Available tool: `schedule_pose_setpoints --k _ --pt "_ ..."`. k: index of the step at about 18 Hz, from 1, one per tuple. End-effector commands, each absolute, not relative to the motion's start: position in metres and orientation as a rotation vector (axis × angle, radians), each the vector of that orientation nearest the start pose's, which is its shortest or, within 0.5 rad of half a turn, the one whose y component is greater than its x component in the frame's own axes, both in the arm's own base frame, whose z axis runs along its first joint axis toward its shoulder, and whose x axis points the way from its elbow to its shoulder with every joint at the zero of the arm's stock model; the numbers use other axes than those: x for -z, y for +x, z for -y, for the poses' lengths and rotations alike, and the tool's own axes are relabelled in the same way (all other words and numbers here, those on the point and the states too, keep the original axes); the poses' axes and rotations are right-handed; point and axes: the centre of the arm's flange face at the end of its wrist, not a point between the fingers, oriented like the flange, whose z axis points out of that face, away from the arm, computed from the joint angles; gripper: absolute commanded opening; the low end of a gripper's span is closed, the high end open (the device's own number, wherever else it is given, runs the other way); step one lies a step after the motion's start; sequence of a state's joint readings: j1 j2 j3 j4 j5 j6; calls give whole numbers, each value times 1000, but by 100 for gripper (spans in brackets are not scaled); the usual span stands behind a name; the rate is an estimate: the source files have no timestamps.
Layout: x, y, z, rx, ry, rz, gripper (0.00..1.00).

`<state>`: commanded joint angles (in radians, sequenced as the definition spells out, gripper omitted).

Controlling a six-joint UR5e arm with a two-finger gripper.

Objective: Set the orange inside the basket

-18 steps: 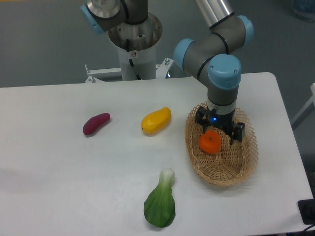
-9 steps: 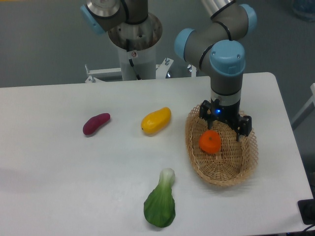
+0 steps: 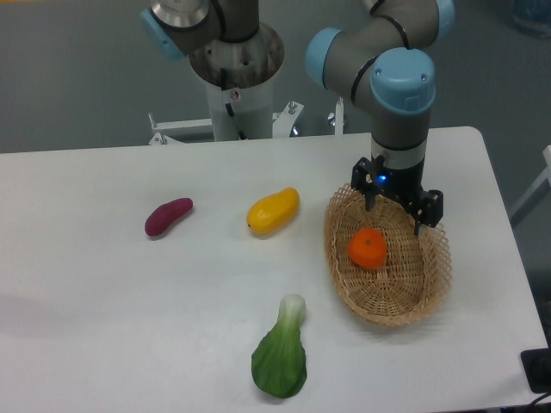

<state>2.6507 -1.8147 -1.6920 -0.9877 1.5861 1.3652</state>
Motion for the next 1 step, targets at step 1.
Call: schedule_pose_setpoints --k 1 --pt "-363 -456 -395 -292 -3045 -440 100"
